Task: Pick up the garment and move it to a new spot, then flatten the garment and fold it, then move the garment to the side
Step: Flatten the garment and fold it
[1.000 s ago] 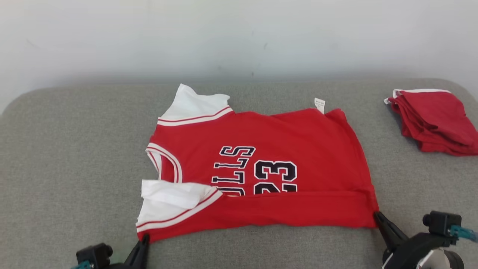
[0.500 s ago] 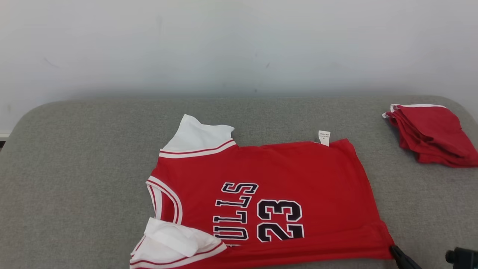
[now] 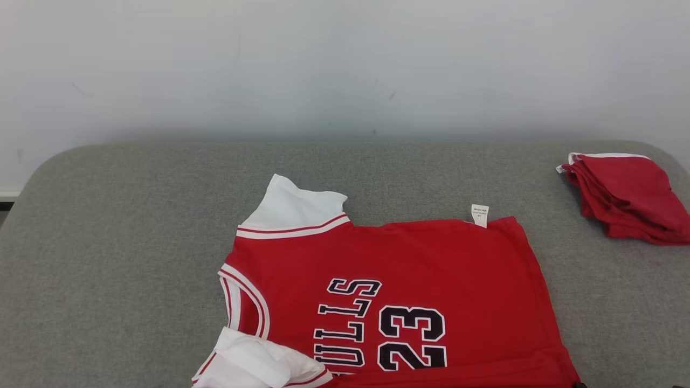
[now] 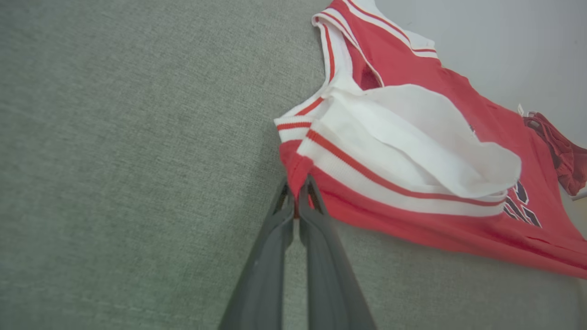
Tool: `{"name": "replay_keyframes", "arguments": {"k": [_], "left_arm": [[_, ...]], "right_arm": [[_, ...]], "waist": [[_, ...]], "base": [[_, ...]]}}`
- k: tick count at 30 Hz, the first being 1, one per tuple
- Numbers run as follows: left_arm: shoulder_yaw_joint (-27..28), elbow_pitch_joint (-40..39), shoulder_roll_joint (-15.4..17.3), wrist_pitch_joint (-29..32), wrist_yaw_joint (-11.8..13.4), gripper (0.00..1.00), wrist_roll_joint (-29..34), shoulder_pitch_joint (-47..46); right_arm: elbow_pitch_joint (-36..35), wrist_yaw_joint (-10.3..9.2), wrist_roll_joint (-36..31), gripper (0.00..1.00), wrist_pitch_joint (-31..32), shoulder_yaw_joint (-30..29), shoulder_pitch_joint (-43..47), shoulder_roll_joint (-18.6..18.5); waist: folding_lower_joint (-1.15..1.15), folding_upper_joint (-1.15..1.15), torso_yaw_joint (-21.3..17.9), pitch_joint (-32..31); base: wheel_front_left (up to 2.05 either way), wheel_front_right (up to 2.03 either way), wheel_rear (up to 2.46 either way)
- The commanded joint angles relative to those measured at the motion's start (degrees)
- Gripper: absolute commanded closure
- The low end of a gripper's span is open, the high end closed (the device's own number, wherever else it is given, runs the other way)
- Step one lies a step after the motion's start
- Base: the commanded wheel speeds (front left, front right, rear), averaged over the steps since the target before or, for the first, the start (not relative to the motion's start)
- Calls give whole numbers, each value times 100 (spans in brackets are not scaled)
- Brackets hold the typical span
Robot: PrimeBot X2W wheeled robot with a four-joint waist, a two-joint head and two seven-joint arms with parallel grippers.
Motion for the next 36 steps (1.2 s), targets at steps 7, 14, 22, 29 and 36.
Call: {"name": "replay_keyframes", "arguments": {"k": [7,14,22,29,36], "left_arm": [[-43,355,-88,-66,-35,20,161,-240],[141,376,-74,-138,-33,0,377,-265],[921,-250,-225,-153,-86,0,1119,-120],[1820,-935,-740,-154,-149,0,2279,-65],[2585,-1300,-1309,-147,-307,0,3355,29]], "right_arm": [[193,0,-746,0,136,-365,-175,466],[158,0,-1416,0,133,-902,-258,803],[-125,0,-2318,0,-82,-1627,-212,1240],[-356,0,-3461,0,-278,-2158,-391,1779],[-769,0,-4340,0,-326,-2464,-484,2401]], "waist": [[0,0,-47,55],[0,0,-36,30],[0,0,-7,-43],[0,0,-44,-56],[0,0,-165,2]], "base": [[0,0,0],[0,0,0],[0,0,0],[0,0,0],[0,0,0]]}}
